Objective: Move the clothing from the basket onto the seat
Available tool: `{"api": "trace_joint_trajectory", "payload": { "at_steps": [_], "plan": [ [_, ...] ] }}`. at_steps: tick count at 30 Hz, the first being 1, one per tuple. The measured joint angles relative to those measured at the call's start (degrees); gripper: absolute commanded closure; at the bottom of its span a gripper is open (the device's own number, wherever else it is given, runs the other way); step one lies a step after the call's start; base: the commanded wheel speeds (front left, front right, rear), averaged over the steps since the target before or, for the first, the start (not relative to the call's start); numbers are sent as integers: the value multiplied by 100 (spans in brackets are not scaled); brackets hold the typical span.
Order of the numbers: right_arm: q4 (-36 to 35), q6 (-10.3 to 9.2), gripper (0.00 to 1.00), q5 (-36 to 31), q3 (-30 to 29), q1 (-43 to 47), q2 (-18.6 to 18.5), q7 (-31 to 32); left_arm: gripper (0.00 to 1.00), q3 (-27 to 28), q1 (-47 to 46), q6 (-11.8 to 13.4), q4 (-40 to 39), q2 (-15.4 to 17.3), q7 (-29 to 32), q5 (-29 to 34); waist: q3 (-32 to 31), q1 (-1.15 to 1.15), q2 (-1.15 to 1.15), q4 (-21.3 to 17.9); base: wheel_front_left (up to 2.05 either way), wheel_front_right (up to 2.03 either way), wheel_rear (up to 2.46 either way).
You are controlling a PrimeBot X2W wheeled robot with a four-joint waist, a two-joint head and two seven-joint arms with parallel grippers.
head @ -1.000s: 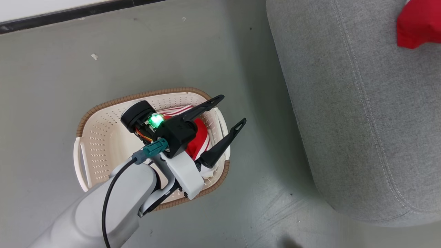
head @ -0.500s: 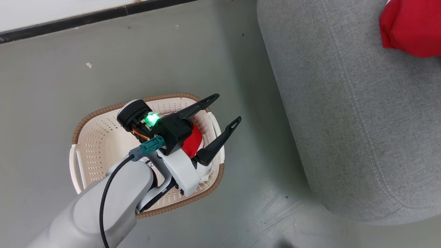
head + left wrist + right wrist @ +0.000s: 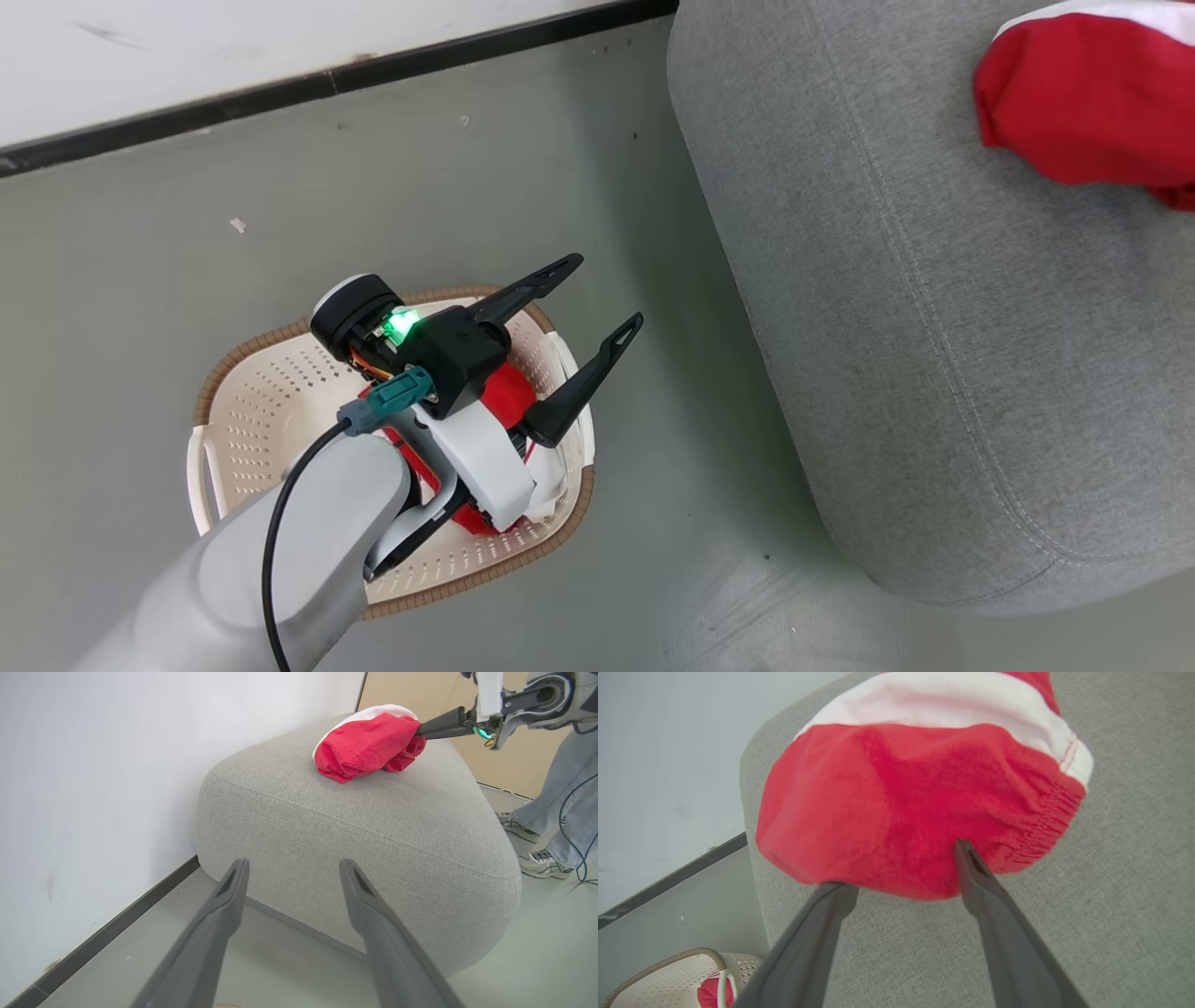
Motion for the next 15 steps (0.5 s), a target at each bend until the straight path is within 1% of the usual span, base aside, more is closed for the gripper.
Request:
{"api": "trace_joint_trajectory", "payload": {
  "at_steps": [6,9,10,15],
  "plan": [
    [-159,0,0,286,226,199,-114,332,0,9,70,-24,130,0,-80,-48,-195,0,0,-50,0,0,0],
    [-219,0,0,308,311,287,-268,382,0,27,80,-24,181,2,-130,-53,-301,0,0,-78,0,0,0],
    [-219,0,0,308,311,287,-268,382,0,27,80,-24,181,2,-130,-53,-301,0,0,-78,0,0,0],
    [-513,0,0,324,350,340,-458,293,0,55,214,-24,261,3,-183,-99,-484,0,0,-123,0,0,0]
  ]
}}
